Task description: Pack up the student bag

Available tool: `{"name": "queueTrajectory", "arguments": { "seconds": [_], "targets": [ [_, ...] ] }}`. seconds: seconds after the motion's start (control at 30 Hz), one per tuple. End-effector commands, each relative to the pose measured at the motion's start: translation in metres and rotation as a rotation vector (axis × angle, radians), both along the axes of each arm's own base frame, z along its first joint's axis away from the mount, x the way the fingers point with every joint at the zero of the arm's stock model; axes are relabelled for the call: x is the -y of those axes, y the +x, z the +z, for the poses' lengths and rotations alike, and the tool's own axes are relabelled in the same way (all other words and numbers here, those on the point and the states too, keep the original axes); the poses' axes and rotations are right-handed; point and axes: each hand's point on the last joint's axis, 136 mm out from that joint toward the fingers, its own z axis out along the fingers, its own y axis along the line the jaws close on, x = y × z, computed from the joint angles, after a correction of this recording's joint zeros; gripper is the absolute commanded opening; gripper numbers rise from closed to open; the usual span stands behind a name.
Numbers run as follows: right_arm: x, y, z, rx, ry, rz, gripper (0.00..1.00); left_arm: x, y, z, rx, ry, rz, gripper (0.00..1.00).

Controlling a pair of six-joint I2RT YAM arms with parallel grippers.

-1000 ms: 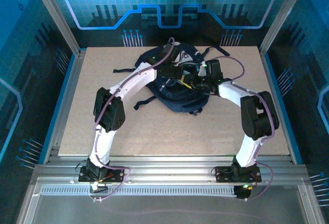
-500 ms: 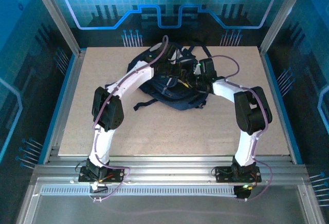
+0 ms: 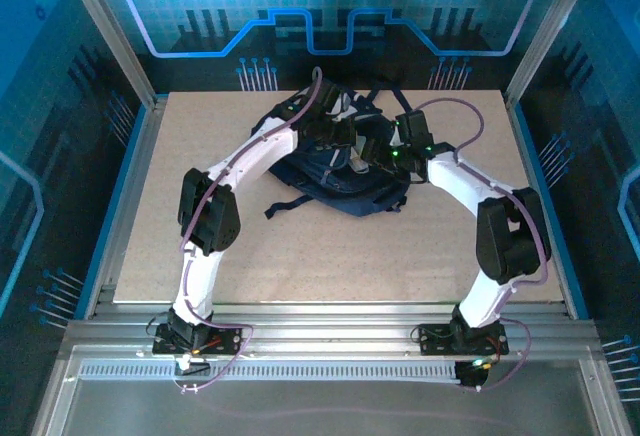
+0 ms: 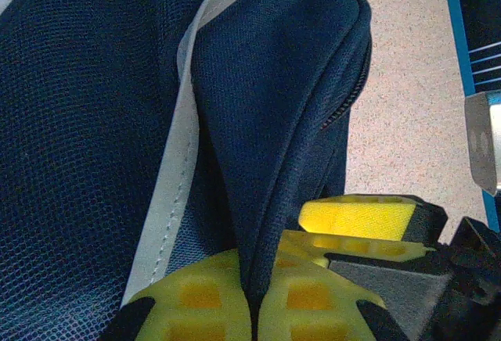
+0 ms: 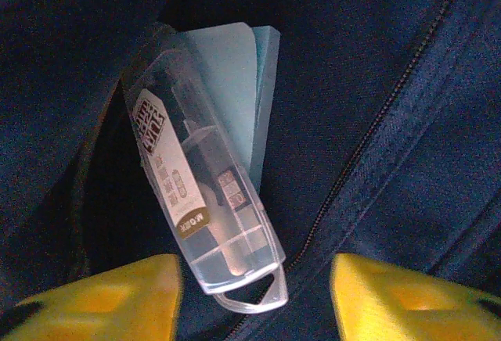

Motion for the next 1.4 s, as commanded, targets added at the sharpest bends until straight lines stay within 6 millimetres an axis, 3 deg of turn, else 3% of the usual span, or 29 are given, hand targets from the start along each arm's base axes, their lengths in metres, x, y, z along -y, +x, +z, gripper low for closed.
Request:
{"name": "queueTrajectory", "arguments": {
  "seconds": [0.0,0.2,0.33,0.4,0.53,0.7,0.8,0.93,1.03,1.13,1.37],
  "targets": [
    [-0.009,-0.001,-0.002,-0.004,0.010,0.038,0.39,0.020,0.001,0.060,0.103,-0.167,-0.043,0.00],
    [-0.053,0.003,-0.013,-0.020,0.118,0.126,0.27,0.024,-0.001,0.060,0.087,-0.194,-0.045,0.00],
    [-0.081,0.007,-0.001,0.004,0.221,0.194,0.24,0.027,-0.003,0.058,0.080,-0.202,-0.047,0.00],
    [-0.085,0.006,0.005,0.018,0.247,0.216,0.24,0.027,-0.002,0.056,0.077,-0.202,-0.043,0.00],
    [-0.060,-0.002,0.009,0.022,0.192,0.185,0.25,0.026,0.000,0.050,0.074,-0.197,-0.029,0.01],
    [-0.007,-0.029,0.023,0.039,0.067,0.095,0.30,0.030,0.004,0.040,0.053,-0.209,-0.018,0.18],
    [0.018,-0.049,0.033,0.049,-0.031,0.054,0.35,0.033,0.007,0.035,0.039,-0.220,-0.012,0.36],
    [0.030,-0.076,0.040,0.051,-0.089,0.033,0.44,0.030,0.007,0.033,0.023,-0.224,-0.002,0.61],
    [0.028,-0.092,0.039,0.038,-0.111,0.019,0.51,0.017,0.009,0.032,0.018,-0.223,0.025,0.68],
    [0.016,-0.104,0.035,0.024,-0.123,-0.004,0.55,-0.009,0.013,0.025,0.015,-0.232,0.085,0.71],
    [-0.041,-0.107,0.027,0.042,-0.144,-0.025,0.54,-0.079,0.014,-0.004,-0.012,-0.228,0.221,0.71]
  ]
}}
